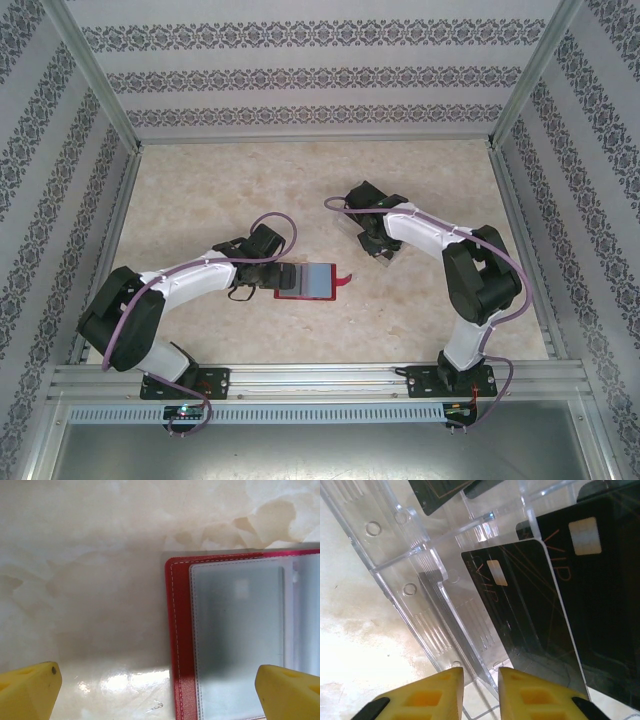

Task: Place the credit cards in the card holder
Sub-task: Pick up the credit card from the storage box.

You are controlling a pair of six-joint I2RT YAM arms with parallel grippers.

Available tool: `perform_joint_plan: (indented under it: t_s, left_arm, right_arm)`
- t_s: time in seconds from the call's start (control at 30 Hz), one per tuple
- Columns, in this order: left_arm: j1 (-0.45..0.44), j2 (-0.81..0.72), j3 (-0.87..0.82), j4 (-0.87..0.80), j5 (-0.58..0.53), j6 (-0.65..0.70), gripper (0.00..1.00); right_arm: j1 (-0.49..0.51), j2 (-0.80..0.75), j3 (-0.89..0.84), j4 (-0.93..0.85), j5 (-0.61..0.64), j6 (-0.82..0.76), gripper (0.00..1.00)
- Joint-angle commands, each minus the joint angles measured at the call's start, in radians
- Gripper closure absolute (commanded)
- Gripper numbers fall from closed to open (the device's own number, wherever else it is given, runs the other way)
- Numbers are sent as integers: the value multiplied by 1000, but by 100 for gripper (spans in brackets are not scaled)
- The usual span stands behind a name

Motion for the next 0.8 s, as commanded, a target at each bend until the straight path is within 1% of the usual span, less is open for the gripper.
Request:
perform_joint_plan:
  t_s: [0.0,0.47,0.63,0.77]
  left_arm:
    - [-10,13,2,24,-19,0,0]
    - [-11,17,4,26,-14,0,0]
    - [-12,12,18,5,-24,7,0]
    - [-10,3,38,-24,-44,21,0]
  right_arm:
    - [-12,4,23,-4,-3,-6,82]
    - [-17,-14,53,-30,-37,-36,100]
    - [-16,-35,88,-52,-40,-48,100]
    - [-14,-88,119,-68,-40,-45,100]
